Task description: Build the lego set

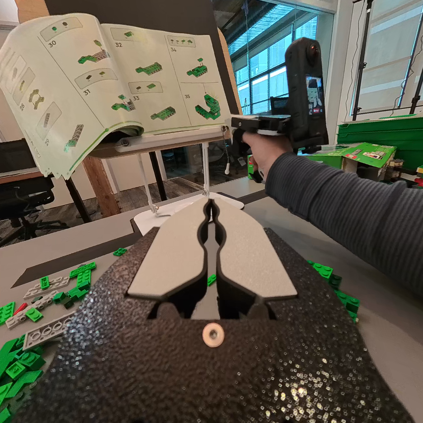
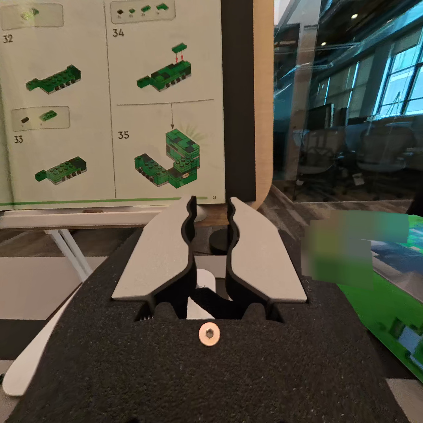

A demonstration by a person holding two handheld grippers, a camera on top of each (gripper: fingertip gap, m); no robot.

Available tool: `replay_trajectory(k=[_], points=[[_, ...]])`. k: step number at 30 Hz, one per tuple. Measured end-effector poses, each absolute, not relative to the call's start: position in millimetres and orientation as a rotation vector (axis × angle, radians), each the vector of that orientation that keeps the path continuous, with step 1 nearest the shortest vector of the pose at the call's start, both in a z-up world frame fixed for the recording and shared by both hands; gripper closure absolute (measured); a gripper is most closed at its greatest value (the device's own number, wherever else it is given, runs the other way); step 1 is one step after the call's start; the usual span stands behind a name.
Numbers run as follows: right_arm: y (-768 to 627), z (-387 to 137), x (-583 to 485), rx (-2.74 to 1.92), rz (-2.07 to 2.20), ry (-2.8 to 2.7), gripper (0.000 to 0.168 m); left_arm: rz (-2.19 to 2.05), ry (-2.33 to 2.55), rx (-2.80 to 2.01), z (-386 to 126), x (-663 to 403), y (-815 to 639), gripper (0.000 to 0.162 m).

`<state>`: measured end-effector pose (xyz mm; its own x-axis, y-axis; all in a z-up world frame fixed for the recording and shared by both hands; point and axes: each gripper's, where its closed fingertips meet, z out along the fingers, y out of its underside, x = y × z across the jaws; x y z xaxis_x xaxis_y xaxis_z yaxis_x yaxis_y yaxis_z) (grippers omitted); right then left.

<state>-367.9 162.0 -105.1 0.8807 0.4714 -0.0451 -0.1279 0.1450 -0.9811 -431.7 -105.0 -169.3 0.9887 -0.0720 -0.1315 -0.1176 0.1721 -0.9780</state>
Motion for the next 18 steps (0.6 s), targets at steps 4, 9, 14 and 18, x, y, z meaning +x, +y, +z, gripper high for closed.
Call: replay_trajectory(k=[4, 9, 14, 18], points=[[164.1, -107.7, -368.6, -1.393, 0.494, -0.284, 0.145, 0.033, 0.162, -1.400, -169.4, -431.3, -104.9, 0.162], [164.0, -108.8, -371.4, -1.400, 0.516, -0.293, 0.147, 0.030, 0.160, -1.399, -169.4, -431.3, -104.9, 0.162], [162.4, -106.0, -371.8, -1.384, 0.503, -0.299, 0.148, 0.027, 0.158, -1.399, -169.3, -431.3, -105.1, 0.162], [163.0, -105.0, -369.1, -1.380, 0.481, -0.289, 0.150, 0.026, 0.158, -1.399, -169.3, -431.2, -105.1, 0.162]])
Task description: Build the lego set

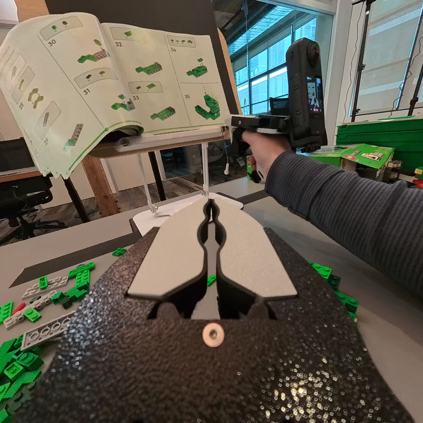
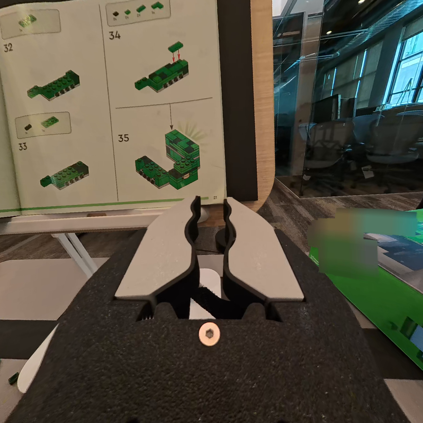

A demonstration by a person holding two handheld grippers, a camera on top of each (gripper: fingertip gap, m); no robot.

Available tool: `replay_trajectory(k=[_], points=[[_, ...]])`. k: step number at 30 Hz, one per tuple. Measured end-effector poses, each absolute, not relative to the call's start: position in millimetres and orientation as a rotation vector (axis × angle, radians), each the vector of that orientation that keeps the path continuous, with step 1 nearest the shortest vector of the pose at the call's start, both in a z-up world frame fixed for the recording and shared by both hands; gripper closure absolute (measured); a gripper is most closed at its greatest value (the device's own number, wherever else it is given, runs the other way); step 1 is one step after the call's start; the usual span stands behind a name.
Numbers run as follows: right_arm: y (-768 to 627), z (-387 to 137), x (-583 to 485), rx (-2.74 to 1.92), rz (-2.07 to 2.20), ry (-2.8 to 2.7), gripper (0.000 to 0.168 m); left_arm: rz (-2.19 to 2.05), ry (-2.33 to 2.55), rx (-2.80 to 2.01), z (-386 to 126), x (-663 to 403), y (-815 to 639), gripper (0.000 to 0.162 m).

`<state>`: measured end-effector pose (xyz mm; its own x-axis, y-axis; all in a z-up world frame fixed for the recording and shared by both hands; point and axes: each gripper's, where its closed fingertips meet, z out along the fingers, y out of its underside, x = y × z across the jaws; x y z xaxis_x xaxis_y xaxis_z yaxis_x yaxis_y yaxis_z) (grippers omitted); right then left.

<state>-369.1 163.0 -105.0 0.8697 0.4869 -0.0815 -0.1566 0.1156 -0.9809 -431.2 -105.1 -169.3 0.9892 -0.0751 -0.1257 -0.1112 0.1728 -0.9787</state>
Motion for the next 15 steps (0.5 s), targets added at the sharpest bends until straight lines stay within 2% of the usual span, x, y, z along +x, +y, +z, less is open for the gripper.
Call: replay_trajectory(k=[15], points=[[163.4, -103.4, -371.3, -1.390, 0.473, -0.299, 0.151, 0.024, 0.159, -1.399, -169.4, -430.8, -105.1, 0.162]])
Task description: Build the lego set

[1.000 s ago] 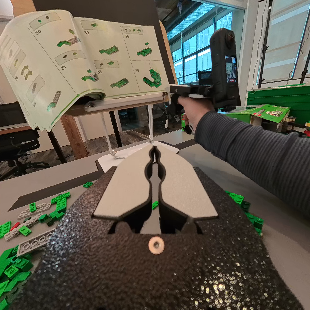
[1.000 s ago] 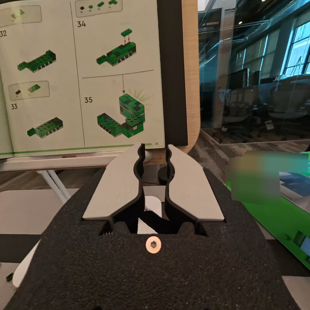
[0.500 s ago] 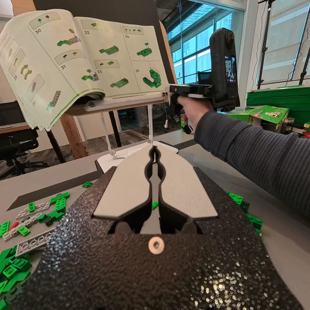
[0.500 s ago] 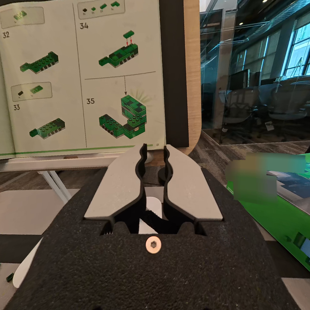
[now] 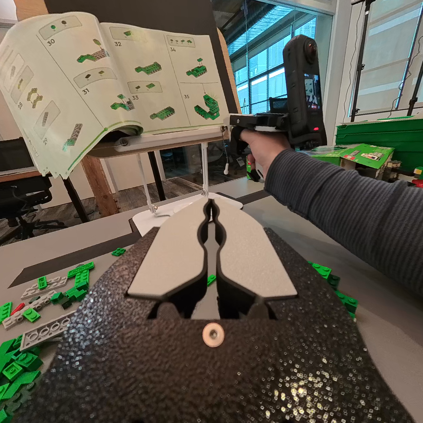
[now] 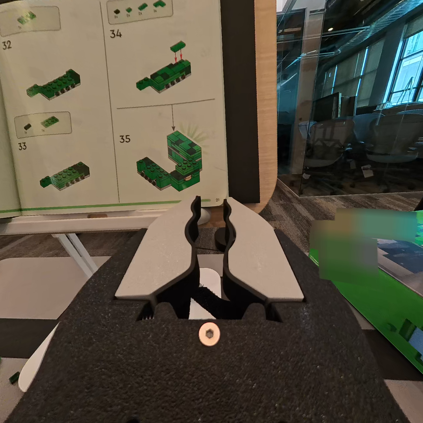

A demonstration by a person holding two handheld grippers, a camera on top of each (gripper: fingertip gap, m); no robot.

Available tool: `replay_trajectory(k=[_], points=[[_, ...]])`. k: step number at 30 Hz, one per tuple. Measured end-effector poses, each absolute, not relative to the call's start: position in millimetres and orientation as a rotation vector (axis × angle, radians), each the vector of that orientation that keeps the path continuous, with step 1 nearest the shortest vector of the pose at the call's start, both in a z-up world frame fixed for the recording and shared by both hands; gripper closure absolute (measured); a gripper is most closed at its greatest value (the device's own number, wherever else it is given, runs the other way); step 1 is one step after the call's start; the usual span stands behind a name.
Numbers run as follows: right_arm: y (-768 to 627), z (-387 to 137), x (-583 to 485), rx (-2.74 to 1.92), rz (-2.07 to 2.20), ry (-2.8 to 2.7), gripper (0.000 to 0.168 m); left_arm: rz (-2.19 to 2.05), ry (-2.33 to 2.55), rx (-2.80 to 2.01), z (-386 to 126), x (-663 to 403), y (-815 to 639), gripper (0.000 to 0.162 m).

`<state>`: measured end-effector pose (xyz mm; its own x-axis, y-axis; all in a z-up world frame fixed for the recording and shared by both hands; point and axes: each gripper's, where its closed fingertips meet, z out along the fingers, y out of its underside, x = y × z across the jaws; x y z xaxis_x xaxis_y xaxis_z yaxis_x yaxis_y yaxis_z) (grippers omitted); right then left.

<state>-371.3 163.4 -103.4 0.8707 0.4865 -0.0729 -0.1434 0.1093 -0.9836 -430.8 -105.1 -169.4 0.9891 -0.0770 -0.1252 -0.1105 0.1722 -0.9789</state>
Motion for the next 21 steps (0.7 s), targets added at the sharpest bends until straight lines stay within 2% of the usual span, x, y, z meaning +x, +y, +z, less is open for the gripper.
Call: replay_trajectory(k=[13, 21], points=[[170.9, -107.6, -364.6, -1.435, 0.443, -0.244, 0.168, 0.022, 0.161, -1.400, -169.7, -430.0, -105.1, 0.162], [167.7, -104.1, -367.6, -1.405, 0.457, -0.284, 0.168, 0.022, 0.163, -1.401, -169.7, -429.7, -105.0, 0.162]])
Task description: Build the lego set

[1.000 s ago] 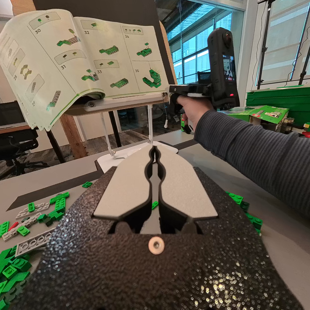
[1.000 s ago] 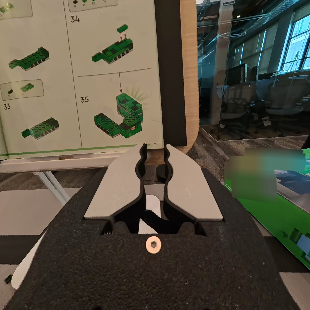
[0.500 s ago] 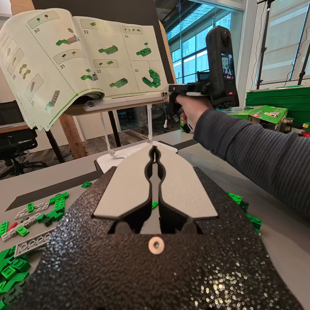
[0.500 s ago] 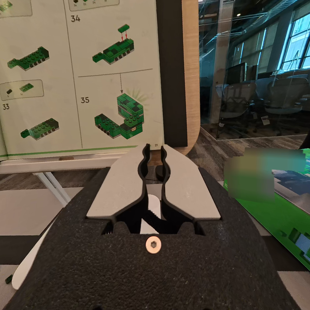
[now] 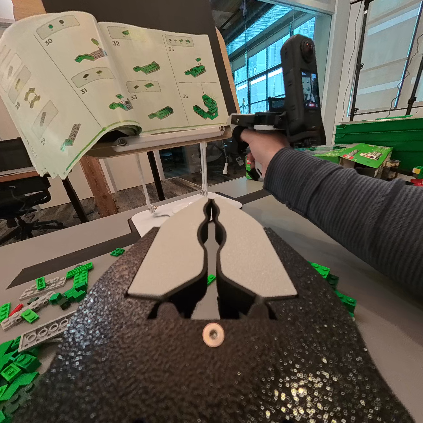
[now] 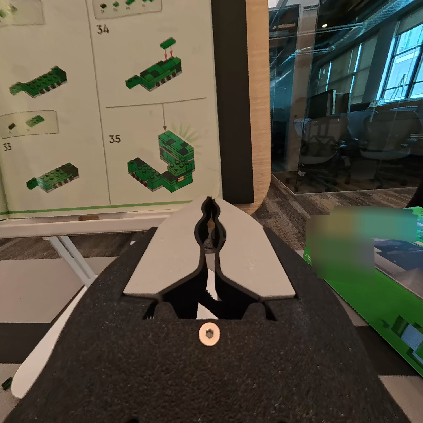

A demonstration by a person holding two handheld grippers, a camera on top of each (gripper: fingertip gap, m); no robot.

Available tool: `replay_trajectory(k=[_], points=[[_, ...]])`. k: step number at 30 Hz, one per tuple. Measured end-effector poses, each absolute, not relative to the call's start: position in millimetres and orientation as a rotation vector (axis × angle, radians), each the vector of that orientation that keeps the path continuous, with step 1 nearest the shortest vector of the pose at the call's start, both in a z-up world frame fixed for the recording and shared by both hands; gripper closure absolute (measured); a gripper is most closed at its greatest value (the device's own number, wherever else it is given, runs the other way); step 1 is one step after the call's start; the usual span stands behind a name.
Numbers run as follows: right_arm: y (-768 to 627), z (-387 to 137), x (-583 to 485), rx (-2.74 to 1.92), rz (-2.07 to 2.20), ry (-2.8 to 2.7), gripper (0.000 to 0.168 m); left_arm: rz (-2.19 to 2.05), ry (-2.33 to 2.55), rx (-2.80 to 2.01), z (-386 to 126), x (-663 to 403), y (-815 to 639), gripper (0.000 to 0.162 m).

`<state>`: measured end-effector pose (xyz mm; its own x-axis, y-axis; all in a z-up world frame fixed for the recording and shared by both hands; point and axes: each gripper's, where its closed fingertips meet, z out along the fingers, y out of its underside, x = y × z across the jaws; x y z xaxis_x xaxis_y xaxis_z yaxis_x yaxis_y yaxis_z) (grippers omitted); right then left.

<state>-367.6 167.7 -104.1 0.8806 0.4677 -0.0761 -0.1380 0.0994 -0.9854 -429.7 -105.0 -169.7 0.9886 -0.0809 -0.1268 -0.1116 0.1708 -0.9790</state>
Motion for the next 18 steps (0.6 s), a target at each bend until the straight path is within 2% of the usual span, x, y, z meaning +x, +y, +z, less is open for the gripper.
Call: replay_trajectory(k=[12, 17, 18], points=[[153, -100, -391, -1.354, 0.469, -0.452, 0.168, 0.022, 0.163, -1.401, -170, -430, -105, 0.162], [160, -97, -368, -1.344, 0.370, -0.295, 0.168, 0.020, 0.162, -1.401, -170, -430, -105, 0.162], [161, -96, -364, -1.335, 0.358, -0.272, 0.160, 0.019, 0.162, -1.401, -170, -430, -105, 0.162]])
